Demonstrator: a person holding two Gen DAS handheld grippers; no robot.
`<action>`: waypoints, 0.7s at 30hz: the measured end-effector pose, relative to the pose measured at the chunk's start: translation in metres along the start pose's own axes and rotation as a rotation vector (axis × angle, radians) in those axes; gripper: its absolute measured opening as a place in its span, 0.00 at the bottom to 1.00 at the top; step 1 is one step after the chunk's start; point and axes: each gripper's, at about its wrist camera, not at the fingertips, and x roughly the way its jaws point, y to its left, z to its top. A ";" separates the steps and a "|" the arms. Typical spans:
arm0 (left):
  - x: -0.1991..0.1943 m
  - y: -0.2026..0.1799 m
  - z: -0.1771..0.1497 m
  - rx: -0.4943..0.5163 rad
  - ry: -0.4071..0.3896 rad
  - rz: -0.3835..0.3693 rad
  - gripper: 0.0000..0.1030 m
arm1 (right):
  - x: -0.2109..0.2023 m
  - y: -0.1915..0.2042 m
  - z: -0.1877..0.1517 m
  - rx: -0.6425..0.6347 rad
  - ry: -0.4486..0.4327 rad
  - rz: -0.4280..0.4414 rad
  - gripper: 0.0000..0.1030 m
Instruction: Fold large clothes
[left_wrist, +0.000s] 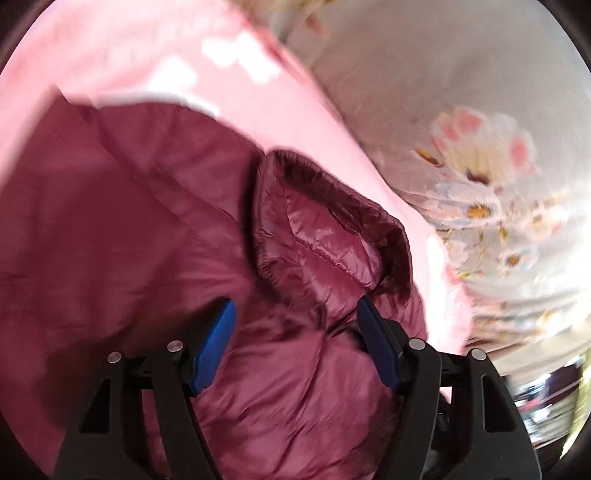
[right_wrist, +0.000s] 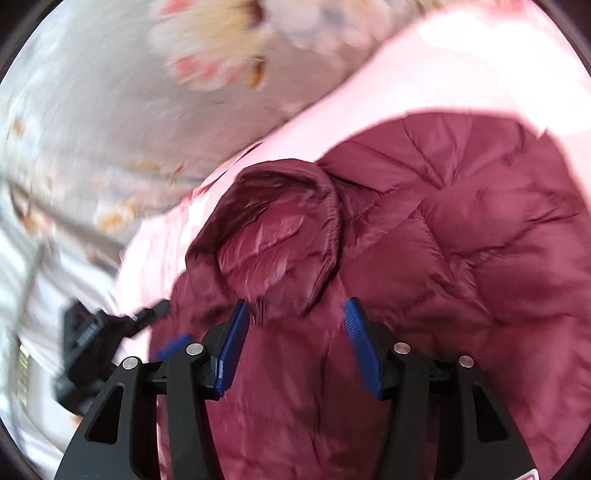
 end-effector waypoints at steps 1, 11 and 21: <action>0.007 0.004 0.003 -0.034 0.017 -0.012 0.54 | 0.006 -0.002 0.003 0.017 0.004 0.013 0.46; 0.012 -0.012 -0.025 0.248 -0.030 0.168 0.08 | 0.007 0.028 -0.007 -0.354 -0.045 -0.247 0.09; 0.026 -0.009 -0.047 0.411 -0.138 0.219 0.09 | 0.024 0.021 -0.025 -0.444 -0.078 -0.337 0.07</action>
